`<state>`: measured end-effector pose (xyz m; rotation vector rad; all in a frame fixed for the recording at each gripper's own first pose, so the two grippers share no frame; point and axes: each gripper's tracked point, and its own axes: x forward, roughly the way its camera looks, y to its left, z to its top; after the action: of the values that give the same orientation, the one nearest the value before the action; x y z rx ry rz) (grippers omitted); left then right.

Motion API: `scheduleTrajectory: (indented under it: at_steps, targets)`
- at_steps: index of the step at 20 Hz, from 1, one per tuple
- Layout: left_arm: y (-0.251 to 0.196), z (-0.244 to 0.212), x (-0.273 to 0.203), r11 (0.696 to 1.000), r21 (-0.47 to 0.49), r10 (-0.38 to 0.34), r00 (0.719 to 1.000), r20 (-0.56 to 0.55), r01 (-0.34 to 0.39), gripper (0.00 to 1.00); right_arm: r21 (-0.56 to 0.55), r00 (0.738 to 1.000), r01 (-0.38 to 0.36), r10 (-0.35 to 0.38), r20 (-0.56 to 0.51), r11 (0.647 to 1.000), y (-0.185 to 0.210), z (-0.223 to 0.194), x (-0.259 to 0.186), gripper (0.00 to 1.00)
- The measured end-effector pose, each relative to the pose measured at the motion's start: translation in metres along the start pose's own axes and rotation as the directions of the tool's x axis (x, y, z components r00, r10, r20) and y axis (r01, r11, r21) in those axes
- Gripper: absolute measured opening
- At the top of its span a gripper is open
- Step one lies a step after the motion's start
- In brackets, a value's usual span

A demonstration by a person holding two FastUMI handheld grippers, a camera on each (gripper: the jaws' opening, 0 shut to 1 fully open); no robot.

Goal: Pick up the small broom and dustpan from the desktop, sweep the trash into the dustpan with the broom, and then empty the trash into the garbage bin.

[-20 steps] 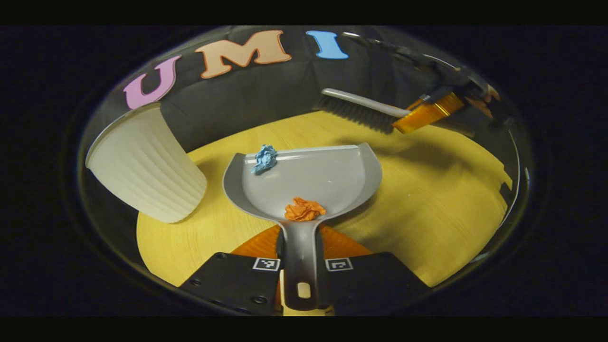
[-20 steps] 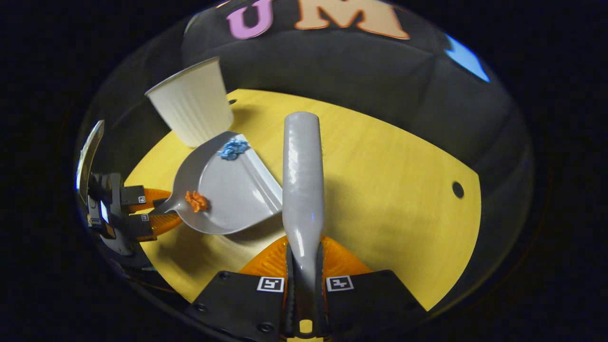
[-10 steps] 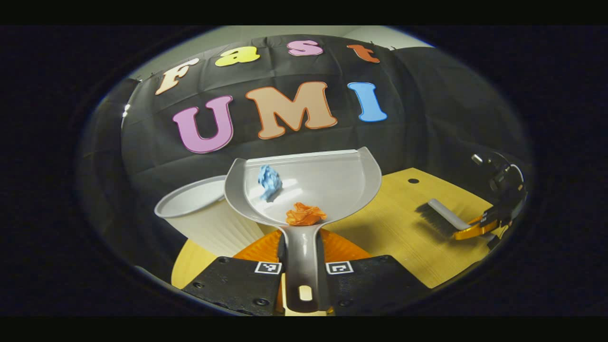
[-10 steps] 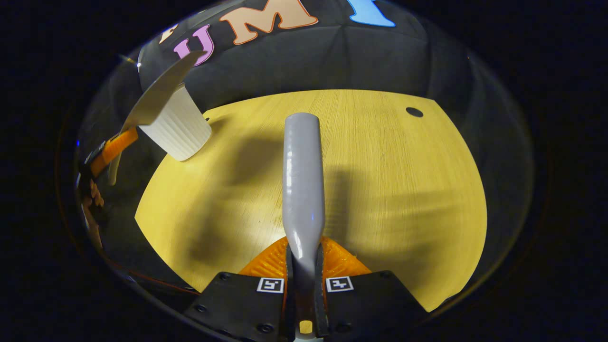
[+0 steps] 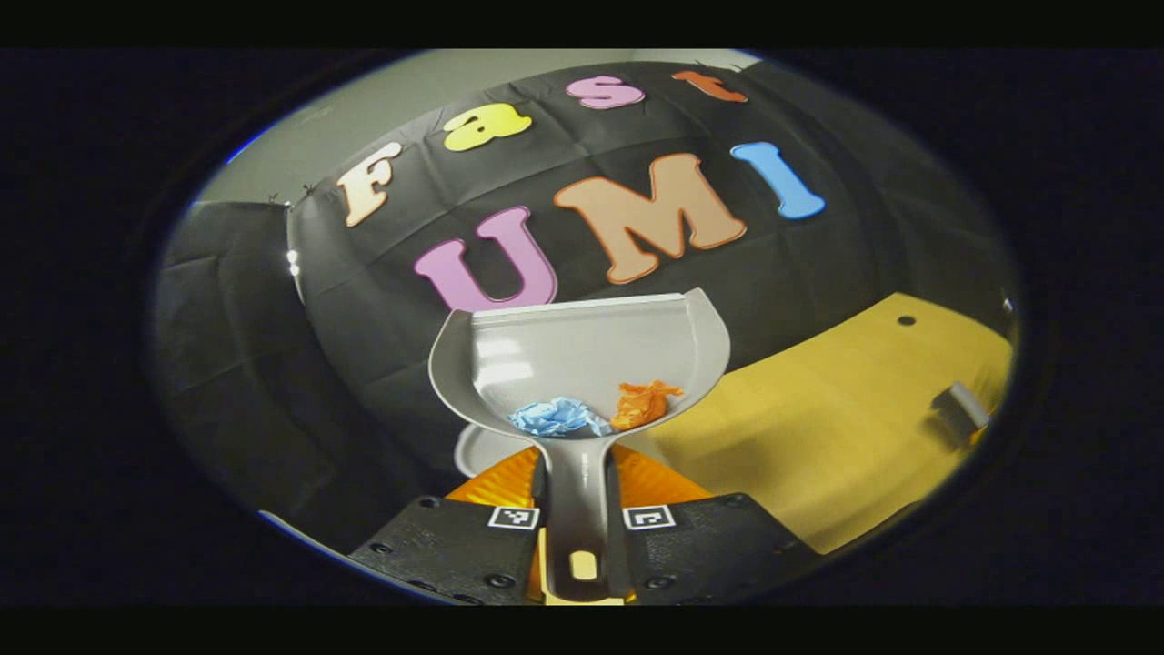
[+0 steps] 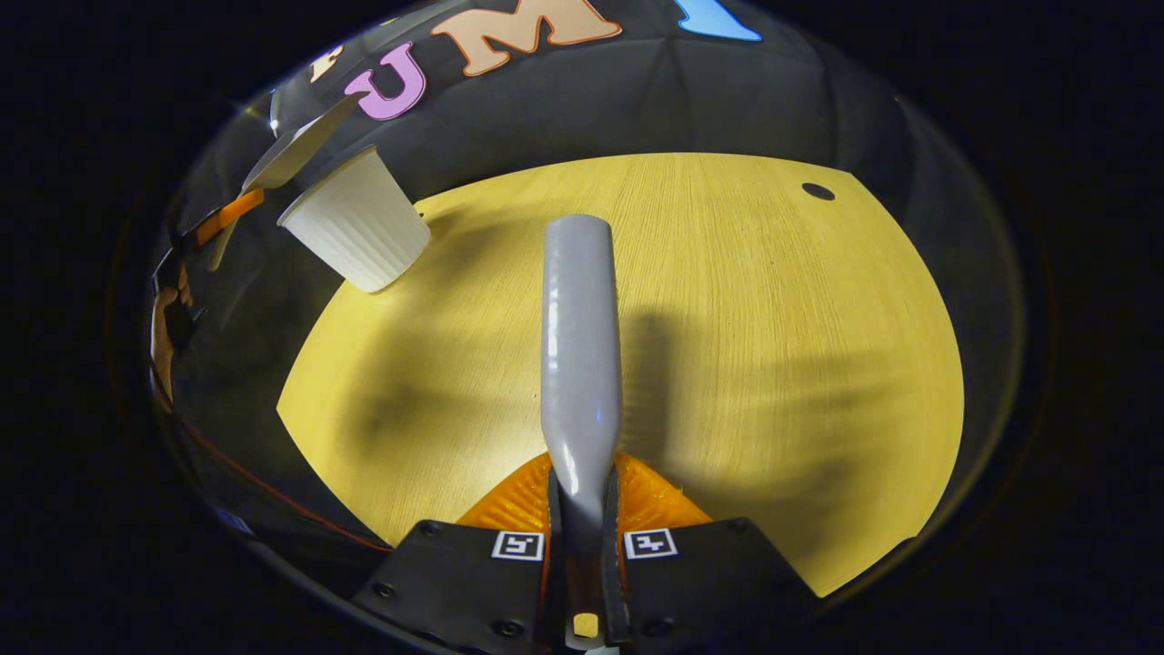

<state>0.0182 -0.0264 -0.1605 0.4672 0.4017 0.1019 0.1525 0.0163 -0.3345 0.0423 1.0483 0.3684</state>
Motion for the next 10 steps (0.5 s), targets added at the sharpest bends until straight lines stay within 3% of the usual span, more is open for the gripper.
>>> scheduleTrajectory:
  at_steps: [3,5,8,10]
  targets:
    - [0.007,-0.005,-0.005,0.987,0.154,0.07,0.994,-0.085,-0.057,0.19,-0.009,1.0,0.001,-0.001,-0.016,1.0,-0.001,0.002,-0.002,0.18]
    - [0.013,0.001,-0.01,0.957,0.279,0.105,0.989,-0.1,-0.074,0.19,-0.01,1.0,0.004,-0.005,-0.028,1.0,0.001,0.002,-0.004,0.18]
    - [0.022,-0.018,-0.008,0.878,0.476,0.141,0.979,-0.148,-0.055,0.19,-0.027,0.999,0.011,-0.013,-0.047,1.0,-0.002,0.002,-0.003,0.18]
    - [0.034,-0.041,-0.006,0.795,0.606,0.143,0.975,-0.171,-0.01,0.19,-0.044,0.998,0.025,-0.028,-0.061,0.999,-0.004,0.003,-0.004,0.18]
